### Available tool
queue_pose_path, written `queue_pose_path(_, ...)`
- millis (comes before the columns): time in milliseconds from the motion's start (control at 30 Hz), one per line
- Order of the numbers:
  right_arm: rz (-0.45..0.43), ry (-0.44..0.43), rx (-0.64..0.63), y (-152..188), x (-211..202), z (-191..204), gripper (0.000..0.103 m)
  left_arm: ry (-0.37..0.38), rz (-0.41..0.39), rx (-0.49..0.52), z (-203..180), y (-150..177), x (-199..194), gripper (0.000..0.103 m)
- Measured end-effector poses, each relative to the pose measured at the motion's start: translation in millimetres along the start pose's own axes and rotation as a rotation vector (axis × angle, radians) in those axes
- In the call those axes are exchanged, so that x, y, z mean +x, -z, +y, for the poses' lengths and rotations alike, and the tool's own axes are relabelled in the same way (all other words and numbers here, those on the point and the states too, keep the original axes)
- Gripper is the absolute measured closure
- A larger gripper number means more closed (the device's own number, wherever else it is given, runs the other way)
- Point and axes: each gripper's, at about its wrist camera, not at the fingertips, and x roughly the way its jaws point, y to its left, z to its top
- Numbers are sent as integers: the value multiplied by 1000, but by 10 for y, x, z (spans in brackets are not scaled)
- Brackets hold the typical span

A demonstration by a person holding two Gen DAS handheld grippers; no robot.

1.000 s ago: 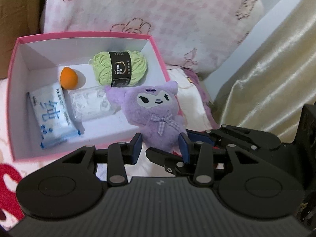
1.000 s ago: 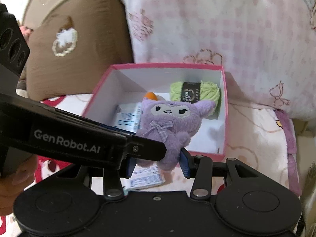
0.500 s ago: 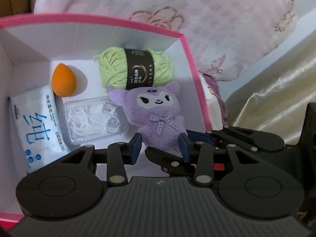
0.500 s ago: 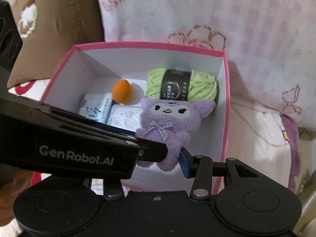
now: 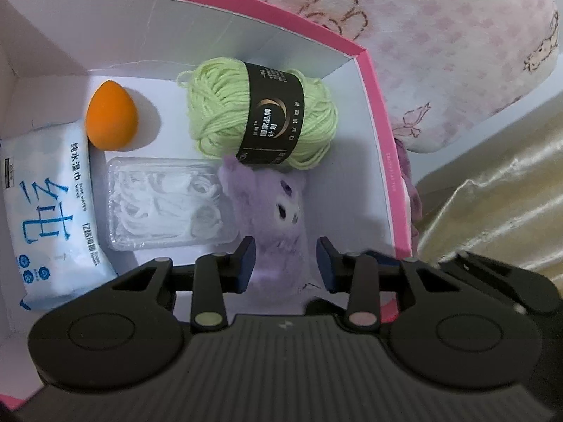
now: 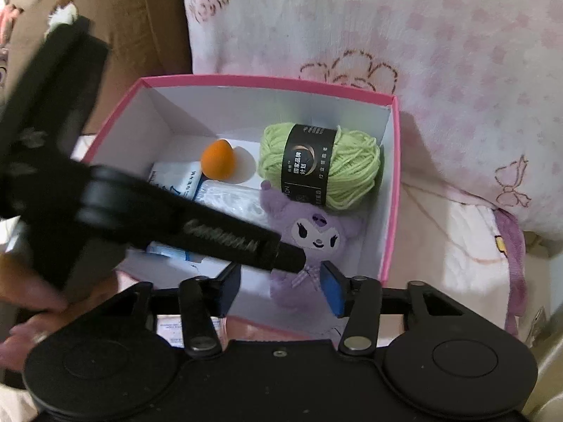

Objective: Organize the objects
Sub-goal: 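Lower the doll into the box beside the yarn and open both grippers, then withdraw both tools up and away from the pink box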

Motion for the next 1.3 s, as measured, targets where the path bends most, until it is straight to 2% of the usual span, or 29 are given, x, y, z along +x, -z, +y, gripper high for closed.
queue_pose_path(167,-67,-18,-26,194,-266,25,55,-63,-40,78,-162,54,-121,67)
queue_pose_path(367,-166,-70,-52,499,-634,111,54,-137,-87,197,-321,282,-545,66)
queue_pose_path(700,-228,-86,-123,784,-1152,373,51,-141,-133,275,-492,737,-1431,63)
queue_pose_path(800,-244,-121,-137,816,-1298,424,51,-168,-118,289,-579,884,-1635,63)
queue_pose_path(900,-278,-107,-155,884,-1475,511,50,-196,-95,321,-670,1048,-1824,63)
queue_pose_path(1100,-301,-136,-202,1055,-1747,673,35,-203,-104,339,-670,1382,-2209,62)
queue_pose_path(1300,-291,-153,-234,1289,-1829,835,24,-194,-103,304,-461,1677,-2385,59)
